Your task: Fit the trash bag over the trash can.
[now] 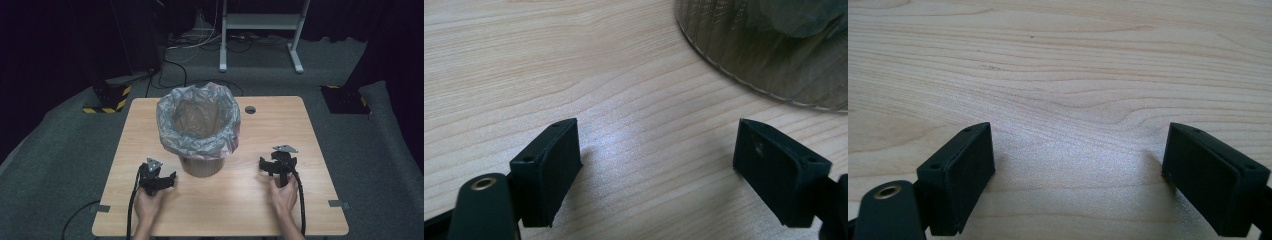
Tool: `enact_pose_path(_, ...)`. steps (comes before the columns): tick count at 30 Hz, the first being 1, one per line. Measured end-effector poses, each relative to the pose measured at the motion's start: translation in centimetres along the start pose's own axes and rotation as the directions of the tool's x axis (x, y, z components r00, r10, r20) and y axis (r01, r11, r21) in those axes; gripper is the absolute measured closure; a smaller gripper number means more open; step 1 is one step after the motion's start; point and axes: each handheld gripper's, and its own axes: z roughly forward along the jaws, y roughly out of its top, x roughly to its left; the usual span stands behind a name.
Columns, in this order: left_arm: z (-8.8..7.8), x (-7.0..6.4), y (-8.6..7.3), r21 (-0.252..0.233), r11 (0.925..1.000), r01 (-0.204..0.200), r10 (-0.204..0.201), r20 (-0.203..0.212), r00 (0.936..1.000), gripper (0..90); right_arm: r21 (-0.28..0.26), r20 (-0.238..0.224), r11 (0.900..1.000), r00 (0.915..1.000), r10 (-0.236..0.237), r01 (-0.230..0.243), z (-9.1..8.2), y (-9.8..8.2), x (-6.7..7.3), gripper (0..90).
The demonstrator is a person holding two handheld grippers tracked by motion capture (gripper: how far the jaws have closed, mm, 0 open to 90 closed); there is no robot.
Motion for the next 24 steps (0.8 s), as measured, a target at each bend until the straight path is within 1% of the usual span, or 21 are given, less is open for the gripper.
enact_pose_path(7,-0.01,0.02,0.00,0.002,1.0000,-0.002,0.002,0.000,1.0000,19.2,0.000,0.000,1.000,1.0000,-0.001,0.001,0.00,0.00,0.00,13.1)
enact_pose_path(10,-0.01,0.01,0.00,0.002,1.0000,-0.002,0.002,0.000,1.0000,19.2,0.000,0.008,1.000,0.9999,0.008,-0.008,0.06,0.06,0.01,13.2)
enact_pose_path(12,-0.01,0.01,0.00,0.002,1.0000,-0.002,0.002,0.000,1.0000,19.2,0.000,-0.001,1.000,1.0000,0.000,0.000,0.02,0.02,0.11,13.6)
enact_pose_path(24,0.01,-0.01,0.00,-0.002,1.0000,0.002,-0.002,0.000,1.0000,19.2,-0.001,-0.002,1.000,1.0000,-0.002,0.002,0.04,0.04,0.20,13.8)
